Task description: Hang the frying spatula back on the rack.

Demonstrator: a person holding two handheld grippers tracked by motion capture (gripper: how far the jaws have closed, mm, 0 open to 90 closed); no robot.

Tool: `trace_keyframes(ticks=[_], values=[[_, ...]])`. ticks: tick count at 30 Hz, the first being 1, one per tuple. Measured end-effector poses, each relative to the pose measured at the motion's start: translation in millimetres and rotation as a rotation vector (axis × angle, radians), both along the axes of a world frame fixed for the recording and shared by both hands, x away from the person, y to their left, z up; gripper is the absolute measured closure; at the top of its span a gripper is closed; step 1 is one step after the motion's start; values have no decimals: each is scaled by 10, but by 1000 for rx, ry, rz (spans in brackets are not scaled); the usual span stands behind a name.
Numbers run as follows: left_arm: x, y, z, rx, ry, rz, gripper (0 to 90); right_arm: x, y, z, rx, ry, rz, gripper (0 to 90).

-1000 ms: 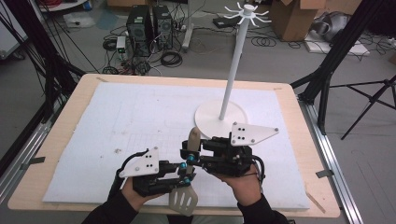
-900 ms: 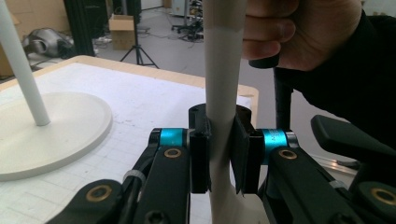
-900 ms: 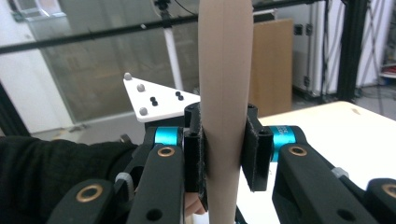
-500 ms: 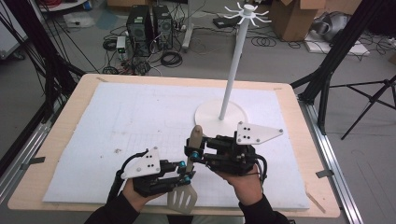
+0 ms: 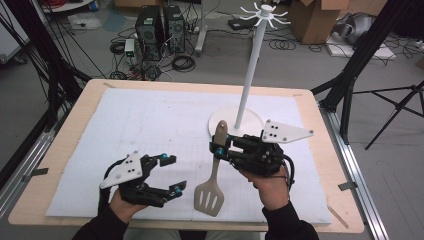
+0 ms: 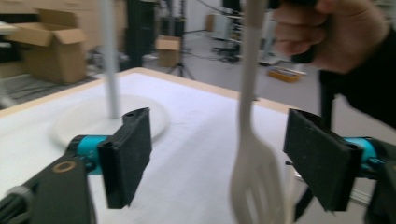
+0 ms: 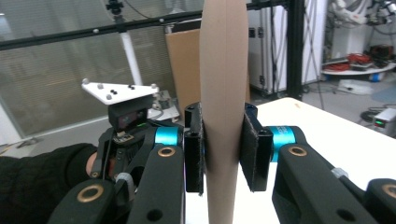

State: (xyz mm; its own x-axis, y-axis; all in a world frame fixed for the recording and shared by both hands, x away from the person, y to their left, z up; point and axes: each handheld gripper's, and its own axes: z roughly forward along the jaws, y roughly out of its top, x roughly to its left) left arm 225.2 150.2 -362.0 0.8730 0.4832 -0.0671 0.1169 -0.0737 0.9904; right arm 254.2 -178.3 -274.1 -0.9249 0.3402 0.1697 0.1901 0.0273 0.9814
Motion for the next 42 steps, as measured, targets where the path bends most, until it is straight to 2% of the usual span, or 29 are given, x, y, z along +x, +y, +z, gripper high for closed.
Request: trace_keyframes(ticks=[5, 7, 10, 15, 17, 21, 22, 23, 26, 27, 28, 29, 30, 37, 42], values=[[4, 231, -195, -20, 8, 62, 195, 143, -38, 85, -24, 0, -38, 735], [8, 303, -289, -14, 17, 88, 195, 205, -42, 134, -30, 2, -49, 735], [31, 370, -394, -4, 20, 123, 195, 289, -33, 221, -33, 0, -63, 735], [33, 396, -530, 5, 68, 156, 185, 400, -27, 406, -50, -18, -85, 735], [25, 384, -535, 12, 77, 155, 186, 453, -31, 481, -61, -27, -99, 735], [13, 397, -509, -19, 77, 146, 185, 581, -41, 623, -82, -37, -127, 735], [12, 406, -507, -14, 75, 146, 183, 665, -61, 695, -89, -34, -150, 735], [11, 412, -505, -10, 70, 150, 183, 665, -61, 695, -89, -34, -150, 735], [17, 436, -501, -15, 64, 159, 184, 806, -123, 799, -67, -30, -185, 735], [19, 440, -501, -21, 64, 160, 184, 898, -167, 870, -50, -22, -208, 735], [23, 447, -501, -20, 63, 158, 184, 898, -167, 870, -50, -22, -208, 735], [26, 449, -504, -24, 65, 160, 185, 983, -203, 941, -44, -20, -235, 735], [31, 453, -506, -22, 66, 160, 185, 983, -203, 941, -44, -20, -235, 735], [56, 475, -515, -23, 73, 162, 189, 1250, -272, 1133, -34, 8, -306, 734], [54, 482, -514, -24, 75, 160, 189, 1328, -275, 1126, -26, 27, -321, 734]])
